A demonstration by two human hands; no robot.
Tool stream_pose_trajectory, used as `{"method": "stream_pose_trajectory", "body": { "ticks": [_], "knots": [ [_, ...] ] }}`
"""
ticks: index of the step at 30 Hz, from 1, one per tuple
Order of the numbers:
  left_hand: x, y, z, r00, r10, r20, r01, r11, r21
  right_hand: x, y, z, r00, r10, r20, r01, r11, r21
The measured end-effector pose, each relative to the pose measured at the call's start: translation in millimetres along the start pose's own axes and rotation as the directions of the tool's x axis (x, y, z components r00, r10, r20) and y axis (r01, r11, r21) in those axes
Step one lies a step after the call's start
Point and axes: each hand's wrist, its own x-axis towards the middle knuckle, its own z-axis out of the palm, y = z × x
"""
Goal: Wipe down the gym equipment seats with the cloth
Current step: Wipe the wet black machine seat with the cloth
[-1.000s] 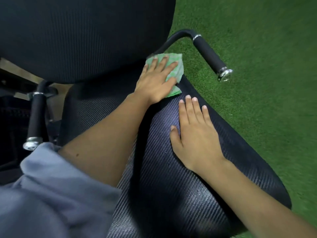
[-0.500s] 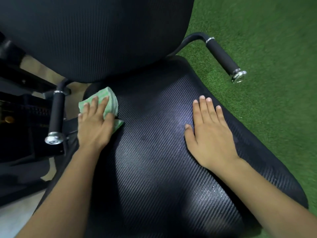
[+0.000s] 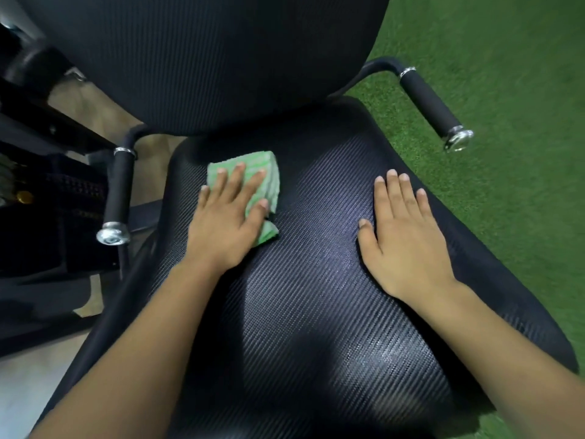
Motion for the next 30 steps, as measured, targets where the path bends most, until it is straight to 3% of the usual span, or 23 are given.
{"method": "stream_pose_trajectory", "body": {
  "ticks": [2,4,8,10,14,17,19,21,24,27,30],
  "knots": [
    [16,8,2,0.994,-0.112,0.006,0.112,0.993,0.023,0,0,0,1.0,0.002,-0.005,-0.002,1.0,-0.002],
    [28,34,7,0.994,-0.111,0.013,0.11,0.99,0.091,0,-1,1,1.0,0.002,-0.008,-0.002,1.0,-0.004],
    [-3,70,19,0.974,0.224,0.043,-0.226,0.972,0.063,0,-1,0,1.0,0.002,-0.009,-0.002,1.0,-0.005],
    [-26,51,17,0.963,0.268,0.023,-0.269,0.963,0.014,0,-1,0,1.0,0.002,-0.009,-0.002,1.0,0.002],
    [-29,-3,2,0.998,0.025,-0.05,-0.026,1.0,-0.006,0,-1,1,1.0,0.001,-0.017,-0.001,1.0,-0.009],
    [-5,7,4,0.991,-0.125,-0.045,0.126,0.992,0.022,0,-1,1,1.0,0.001,-0.027,-0.001,1.0,-0.018],
    [1,32,9,0.998,-0.047,-0.033,0.048,0.998,0.038,0,-1,1,1.0,0.003,-0.019,-0.004,1.0,-0.027],
    [-11,45,14,0.992,0.128,-0.016,-0.127,0.991,0.046,1,-2,2,1.0,0.003,-0.014,-0.004,0.999,-0.032],
    [-40,22,12,0.965,0.261,0.005,-0.261,0.965,0.025,1,-1,2,1.0,0.003,-0.014,-0.003,1.0,-0.031],
    [-39,-12,3,0.992,0.126,-0.016,-0.125,0.992,0.029,1,-1,2,1.0,0.004,-0.014,-0.005,0.999,-0.038],
    [-19,2,4,0.999,-0.021,-0.03,0.022,0.999,0.03,1,0,3,1.0,0.003,-0.023,-0.004,0.999,-0.038]
  ]
}}
